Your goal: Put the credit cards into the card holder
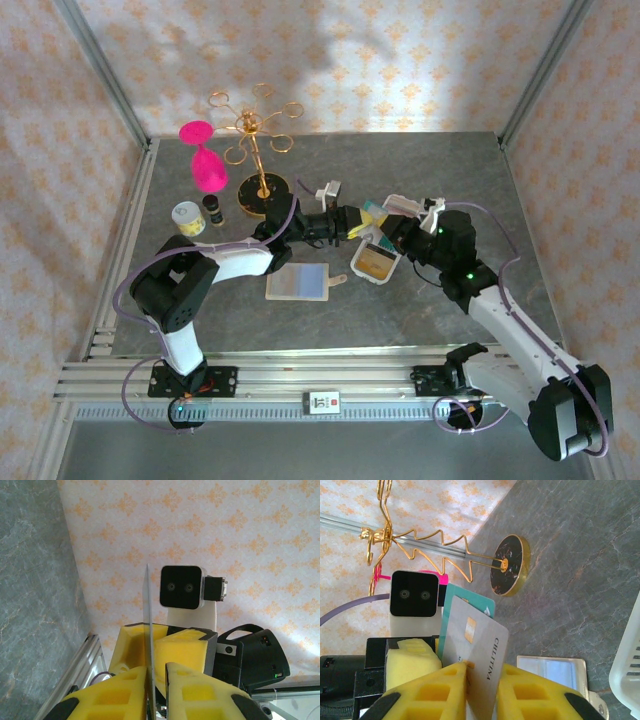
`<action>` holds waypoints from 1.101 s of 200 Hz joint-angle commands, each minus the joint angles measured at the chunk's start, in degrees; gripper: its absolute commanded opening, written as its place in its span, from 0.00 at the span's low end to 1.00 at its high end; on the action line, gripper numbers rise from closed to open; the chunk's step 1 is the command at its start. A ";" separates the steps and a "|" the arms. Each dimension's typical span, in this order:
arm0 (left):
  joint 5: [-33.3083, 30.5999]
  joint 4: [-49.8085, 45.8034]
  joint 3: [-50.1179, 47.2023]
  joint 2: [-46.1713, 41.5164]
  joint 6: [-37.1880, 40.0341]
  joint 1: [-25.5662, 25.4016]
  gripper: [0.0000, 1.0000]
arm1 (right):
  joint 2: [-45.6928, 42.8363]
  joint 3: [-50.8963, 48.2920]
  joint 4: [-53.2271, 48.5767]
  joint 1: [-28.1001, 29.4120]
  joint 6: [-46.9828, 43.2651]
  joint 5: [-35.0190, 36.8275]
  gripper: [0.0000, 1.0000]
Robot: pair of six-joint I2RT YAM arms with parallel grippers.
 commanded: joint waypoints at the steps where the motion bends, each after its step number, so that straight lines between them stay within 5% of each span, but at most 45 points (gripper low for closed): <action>1: -0.74 3.12 0.41 -0.87 1.01 -0.06 0.15 | -1.02 1.22 -2.34 -0.14 -1.40 -0.98 0.18; 125: -1.62 4.50 -0.62 -1.10 0.16 0.98 0.14 | -3.57 0.57 -4.51 -0.07 -1.42 -1.17 0.13; 220: -0.82 4.56 -0.99 -1.15 0.14 3.05 0.10 | -4.55 1.01 -3.78 -0.12 -0.88 -1.15 0.00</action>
